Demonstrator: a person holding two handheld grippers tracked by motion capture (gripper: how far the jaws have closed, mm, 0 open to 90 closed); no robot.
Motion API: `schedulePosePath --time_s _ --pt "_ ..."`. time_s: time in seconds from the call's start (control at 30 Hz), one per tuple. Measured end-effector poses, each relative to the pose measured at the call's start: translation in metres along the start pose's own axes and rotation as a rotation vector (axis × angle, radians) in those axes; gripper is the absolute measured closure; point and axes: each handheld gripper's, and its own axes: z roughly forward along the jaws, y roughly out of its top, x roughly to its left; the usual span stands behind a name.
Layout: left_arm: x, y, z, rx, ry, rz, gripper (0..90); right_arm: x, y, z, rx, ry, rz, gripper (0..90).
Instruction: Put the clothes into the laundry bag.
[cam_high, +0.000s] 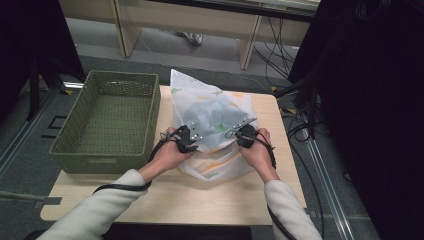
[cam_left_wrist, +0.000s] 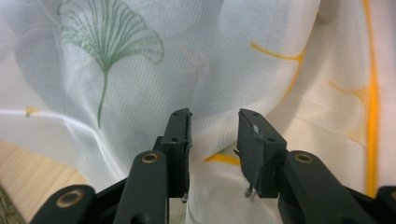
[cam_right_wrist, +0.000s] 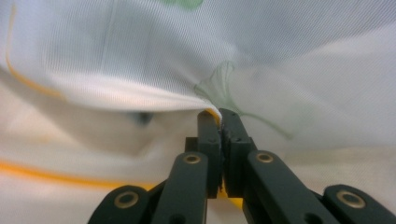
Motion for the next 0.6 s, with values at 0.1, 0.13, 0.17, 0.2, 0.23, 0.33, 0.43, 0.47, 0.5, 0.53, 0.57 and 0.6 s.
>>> schedulePosePath --time_s 0.1,0.13,0.17,0.2,0.23,0.33,0.43,0.47,0.5,0.53,0.57,0.6 --pt "-0.006 -0.009 -0.015 -0.003 -0.028 0.004 63.2 0.004 -0.009 -0.002 0.027 0.090 -0.089 86.6" --pt "-0.008 -0.012 -0.020 -0.002 -0.030 0.015 63.1 0.007 -0.012 -0.004 0.039 0.098 -0.091 86.8" --pt "-0.012 -0.016 -0.027 0.003 -0.036 0.023 63.0 0.009 -0.013 -0.006 0.049 0.116 -0.103 87.2" --pt "-0.014 -0.020 -0.032 0.010 -0.049 0.023 62.8 0.011 -0.016 -0.007 0.060 0.144 -0.129 87.3" --pt "-0.017 -0.024 -0.037 0.017 -0.058 0.026 62.5 0.014 -0.018 -0.008 0.071 0.160 -0.144 87.4" --pt "-0.021 -0.034 -0.050 0.028 -0.056 0.039 61.9 0.018 -0.023 -0.009 0.098 0.162 -0.164 87.0" --pt "-0.024 -0.042 -0.063 0.013 -0.038 0.049 60.8 0.017 -0.020 -0.016 0.036 0.141 -0.166 79.8" --pt "-0.025 -0.044 -0.067 0.000 -0.028 0.050 60.5 0.022 -0.019 -0.023 0.018 0.127 -0.105 78.0" --pt "-0.025 -0.045 -0.072 -0.006 -0.022 0.056 59.5 0.020 -0.017 -0.027 -0.028 0.120 -0.136 76.8" --pt "-0.025 -0.047 -0.076 -0.010 -0.016 0.060 57.3 0.021 -0.016 -0.034 -0.061 0.106 -0.148 74.8" --pt "-0.025 -0.049 -0.080 -0.014 -0.015 0.062 55.0 0.024 -0.017 -0.040 -0.088 0.104 -0.142 71.4" --pt "-0.025 -0.051 -0.085 -0.016 -0.021 0.065 52.7 0.029 -0.018 -0.046 -0.104 0.113 -0.131 68.6"
